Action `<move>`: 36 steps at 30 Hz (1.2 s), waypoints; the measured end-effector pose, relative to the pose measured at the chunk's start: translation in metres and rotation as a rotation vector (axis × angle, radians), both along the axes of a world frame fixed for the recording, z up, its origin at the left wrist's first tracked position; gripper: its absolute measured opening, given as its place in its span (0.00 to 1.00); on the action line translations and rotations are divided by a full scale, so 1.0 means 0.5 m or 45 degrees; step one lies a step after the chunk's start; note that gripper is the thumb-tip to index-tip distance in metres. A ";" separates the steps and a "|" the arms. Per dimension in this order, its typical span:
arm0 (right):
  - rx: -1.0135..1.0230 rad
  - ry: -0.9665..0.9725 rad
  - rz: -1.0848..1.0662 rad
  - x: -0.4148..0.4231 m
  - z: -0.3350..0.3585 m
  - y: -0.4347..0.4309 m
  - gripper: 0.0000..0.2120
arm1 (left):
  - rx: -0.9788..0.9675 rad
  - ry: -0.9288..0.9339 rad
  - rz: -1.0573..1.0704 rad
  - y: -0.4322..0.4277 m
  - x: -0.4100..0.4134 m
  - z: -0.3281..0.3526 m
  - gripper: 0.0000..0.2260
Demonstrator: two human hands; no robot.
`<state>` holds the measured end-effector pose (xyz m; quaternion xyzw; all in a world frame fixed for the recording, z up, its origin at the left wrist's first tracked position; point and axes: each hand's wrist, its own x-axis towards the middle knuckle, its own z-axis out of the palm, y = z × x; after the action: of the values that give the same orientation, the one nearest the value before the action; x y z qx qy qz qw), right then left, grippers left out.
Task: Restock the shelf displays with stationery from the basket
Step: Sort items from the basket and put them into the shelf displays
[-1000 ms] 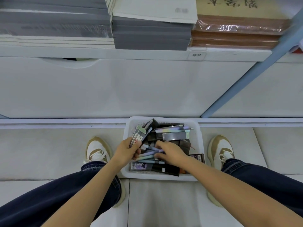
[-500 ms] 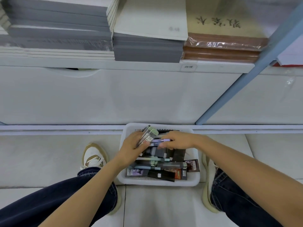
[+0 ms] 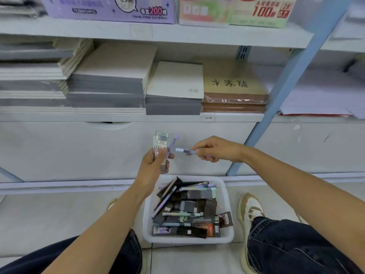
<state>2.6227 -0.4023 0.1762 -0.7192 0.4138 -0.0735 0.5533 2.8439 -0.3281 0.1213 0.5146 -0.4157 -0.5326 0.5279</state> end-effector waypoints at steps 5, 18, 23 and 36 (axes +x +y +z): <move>-0.135 -0.237 -0.088 0.010 0.101 0.034 0.10 | -0.164 0.123 0.003 0.015 -0.033 0.099 0.07; -0.447 -0.817 -0.325 0.059 0.380 0.074 0.03 | -0.352 0.081 0.010 0.065 -0.057 0.385 0.04; -0.582 -0.940 -0.383 0.064 0.461 0.094 0.08 | -0.445 0.067 0.030 0.071 -0.055 0.479 0.04; -0.994 -1.187 -0.755 0.013 0.670 0.003 0.07 | -0.683 -0.043 0.148 -0.009 -0.026 0.646 0.03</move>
<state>2.6290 -0.4010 0.5113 -0.6155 0.2548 -0.6688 0.3301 2.8307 -0.3325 0.4442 0.3882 -0.5204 -0.3638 0.6679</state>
